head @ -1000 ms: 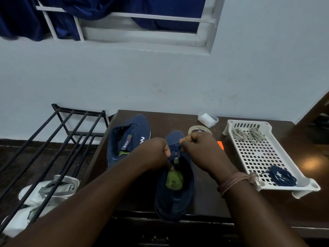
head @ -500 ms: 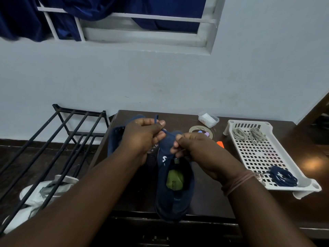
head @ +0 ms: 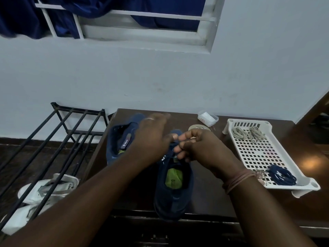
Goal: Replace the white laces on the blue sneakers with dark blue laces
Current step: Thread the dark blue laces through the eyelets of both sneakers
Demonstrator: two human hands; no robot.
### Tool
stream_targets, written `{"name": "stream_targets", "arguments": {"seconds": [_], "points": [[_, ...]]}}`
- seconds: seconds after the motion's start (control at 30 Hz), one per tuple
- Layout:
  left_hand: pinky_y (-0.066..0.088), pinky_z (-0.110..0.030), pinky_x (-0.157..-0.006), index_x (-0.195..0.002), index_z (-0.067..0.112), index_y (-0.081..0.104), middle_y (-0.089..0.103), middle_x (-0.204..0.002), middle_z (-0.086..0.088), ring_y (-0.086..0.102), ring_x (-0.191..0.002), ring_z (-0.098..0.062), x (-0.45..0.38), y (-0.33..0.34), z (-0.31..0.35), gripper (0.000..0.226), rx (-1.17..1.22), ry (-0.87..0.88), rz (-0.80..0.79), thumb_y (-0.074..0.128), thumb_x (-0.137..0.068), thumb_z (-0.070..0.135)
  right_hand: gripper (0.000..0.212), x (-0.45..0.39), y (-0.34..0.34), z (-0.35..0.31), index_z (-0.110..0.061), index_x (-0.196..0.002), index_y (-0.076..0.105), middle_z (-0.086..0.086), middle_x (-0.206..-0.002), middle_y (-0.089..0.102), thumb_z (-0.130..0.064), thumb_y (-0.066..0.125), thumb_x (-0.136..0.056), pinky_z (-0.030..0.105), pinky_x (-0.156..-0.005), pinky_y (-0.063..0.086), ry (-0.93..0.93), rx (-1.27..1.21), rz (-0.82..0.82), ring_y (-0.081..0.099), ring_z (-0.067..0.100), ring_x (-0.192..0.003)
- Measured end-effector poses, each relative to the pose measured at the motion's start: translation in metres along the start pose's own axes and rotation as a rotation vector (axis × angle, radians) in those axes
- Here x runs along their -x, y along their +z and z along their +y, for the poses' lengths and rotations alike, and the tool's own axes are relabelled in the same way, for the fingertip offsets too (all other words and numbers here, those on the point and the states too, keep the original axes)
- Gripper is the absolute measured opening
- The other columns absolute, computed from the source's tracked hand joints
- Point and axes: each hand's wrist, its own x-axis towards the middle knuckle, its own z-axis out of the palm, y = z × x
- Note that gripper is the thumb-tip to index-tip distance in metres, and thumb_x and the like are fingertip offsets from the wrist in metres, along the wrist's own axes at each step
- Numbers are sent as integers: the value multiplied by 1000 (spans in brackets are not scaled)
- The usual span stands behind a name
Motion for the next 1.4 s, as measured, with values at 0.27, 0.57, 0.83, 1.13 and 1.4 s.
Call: {"name": "stream_targets", "arguments": {"seconds": [0.27,0.57,0.83,1.13,1.4], "points": [[54,-26,-74,-84,24,78,75,-82,12,67,-75,-1,0,-10,-9,9,151,-60,-89,72,-89,25,29,5,-3,2,-11,-66,63,7,-56,62,-30,74,-86,22,-42,36,143,266,72,46,15,-42],[61,-33,-81,-72,22,80,76,-74,11,71,-78,-7,8,2,-12,16,161,-248,-274,73,-84,16,22,6,20,-3,-6,-75,67,1,-49,56,-22,71,-89,17,-36,35,341,234,40,41,8,-30],[47,-9,-54,-77,21,82,75,-70,10,67,-65,3,14,11,-6,4,130,-153,-183,83,-76,18,37,2,4,-1,-12,-61,49,-2,-41,38,-15,54,-97,18,-36,24,494,-113,49,29,10,-34],[49,-28,-62,-88,19,62,71,-72,4,66,-69,-10,18,26,-2,34,263,-179,-55,89,-67,19,23,3,1,-3,-7,-95,68,3,-63,53,-17,47,-100,22,-44,31,437,55,-55,38,12,-47],[57,-40,-86,-93,18,61,76,-73,7,72,-74,-4,13,28,-3,34,453,-192,-161,85,-72,9,30,1,-7,0,1,-100,70,8,-68,62,-28,63,-96,24,-46,41,416,255,-56,47,15,-50]]}}
